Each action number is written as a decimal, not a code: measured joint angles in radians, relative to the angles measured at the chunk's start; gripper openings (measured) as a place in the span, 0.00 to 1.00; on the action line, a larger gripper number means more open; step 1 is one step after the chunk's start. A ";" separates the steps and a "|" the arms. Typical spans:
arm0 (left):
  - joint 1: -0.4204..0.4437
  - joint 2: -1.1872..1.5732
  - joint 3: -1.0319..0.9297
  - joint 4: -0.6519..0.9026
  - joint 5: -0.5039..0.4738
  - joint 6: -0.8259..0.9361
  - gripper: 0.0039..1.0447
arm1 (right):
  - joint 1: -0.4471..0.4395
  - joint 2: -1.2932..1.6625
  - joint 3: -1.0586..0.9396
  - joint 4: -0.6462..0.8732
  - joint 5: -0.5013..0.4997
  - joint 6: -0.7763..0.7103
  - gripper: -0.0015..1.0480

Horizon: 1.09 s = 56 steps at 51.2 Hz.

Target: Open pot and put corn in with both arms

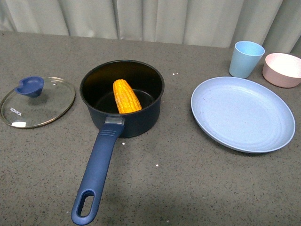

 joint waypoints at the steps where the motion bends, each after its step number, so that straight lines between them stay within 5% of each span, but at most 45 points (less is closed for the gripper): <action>1: 0.000 0.000 0.000 0.000 -0.001 0.000 0.94 | 0.000 -0.018 0.000 -0.013 0.000 0.000 0.01; 14: 0.000 0.000 0.000 0.000 0.000 0.000 0.94 | 0.000 -0.052 0.000 -0.022 0.000 -0.001 0.01; 25: 0.000 0.000 0.000 0.000 0.000 0.000 0.94 | 0.000 -0.053 0.000 -0.022 0.000 -0.001 0.49; 40: 0.000 0.000 0.000 0.000 0.000 0.000 0.94 | 0.000 -0.053 0.000 -0.023 0.000 0.000 0.93; 56: 0.000 0.000 0.000 0.000 0.000 0.000 0.94 | 0.000 -0.053 0.000 -0.022 0.000 -0.001 0.91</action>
